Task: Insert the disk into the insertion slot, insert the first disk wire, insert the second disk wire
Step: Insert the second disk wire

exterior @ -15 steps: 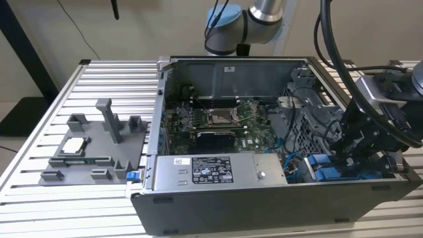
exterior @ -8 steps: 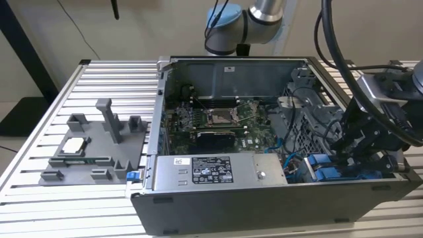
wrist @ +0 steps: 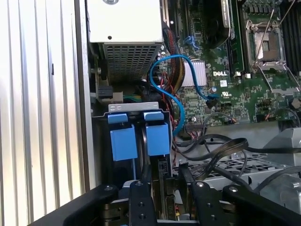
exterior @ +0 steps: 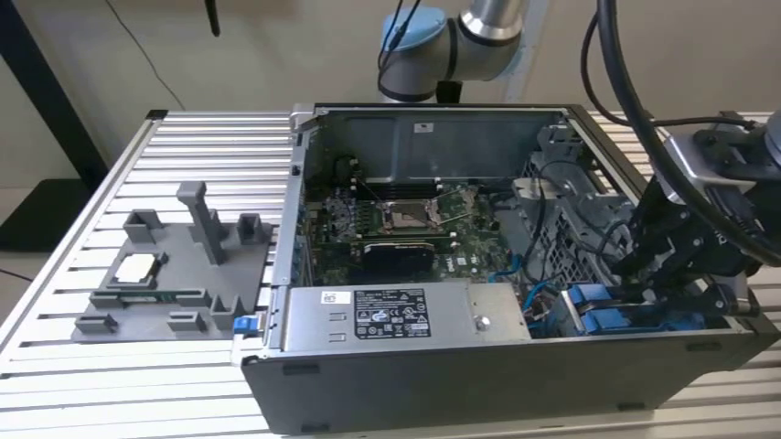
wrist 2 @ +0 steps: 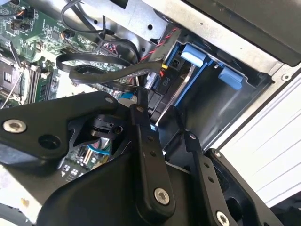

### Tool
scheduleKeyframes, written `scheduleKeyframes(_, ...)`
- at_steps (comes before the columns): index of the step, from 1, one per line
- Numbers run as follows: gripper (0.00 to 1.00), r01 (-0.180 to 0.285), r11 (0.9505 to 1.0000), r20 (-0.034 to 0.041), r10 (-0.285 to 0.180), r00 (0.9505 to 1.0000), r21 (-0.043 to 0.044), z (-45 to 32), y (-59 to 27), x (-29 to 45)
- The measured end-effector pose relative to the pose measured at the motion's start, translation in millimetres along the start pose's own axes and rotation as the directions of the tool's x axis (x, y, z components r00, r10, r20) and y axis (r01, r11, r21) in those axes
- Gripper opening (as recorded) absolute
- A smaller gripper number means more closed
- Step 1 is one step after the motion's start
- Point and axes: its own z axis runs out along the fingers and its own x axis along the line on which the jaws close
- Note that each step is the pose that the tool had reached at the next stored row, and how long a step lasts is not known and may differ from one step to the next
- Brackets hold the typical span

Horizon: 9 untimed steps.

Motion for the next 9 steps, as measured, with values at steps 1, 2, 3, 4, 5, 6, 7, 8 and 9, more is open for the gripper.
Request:
scheduleKeyframes(1,0.37,0.000,1.0000,0.0002,0.000,1.0000,0.0000,-0.3,0.0,0.0)
scheduleKeyframes(2,0.37,0.000,1.0000,0.0005,0.000,1.0000,-0.0001,-0.6,0.0,-0.1)
scheduleKeyframes(3,0.37,0.000,1.0000,0.0008,0.000,1.0000,-0.0001,-0.8,0.1,-0.1)
scheduleKeyframes(4,0.37,0.000,1.0000,0.0013,0.000,1.0000,-0.0001,-1.0,0.1,-0.2)
scheduleKeyframes(5,0.39,0.000,1.0000,0.0016,0.000,1.0000,-0.0002,-1.1,0.1,-0.2)
scheduleKeyframes(6,0.39,0.000,1.0000,0.0018,0.000,1.0000,-0.0002,-1.1,0.1,-0.3)
scheduleKeyframes(7,0.39,0.000,1.0000,0.0018,0.000,1.0000,-0.0002,-1.2,0.1,-0.3)
scheduleKeyframes(8,0.45,0.000,1.0000,0.0018,0.000,1.0000,-0.0002,-1.3,0.1,-0.3)
scheduleKeyframes(9,0.45,0.001,1.0000,0.0017,-0.001,1.0000,-0.0002,-1.5,0.0,-0.3)
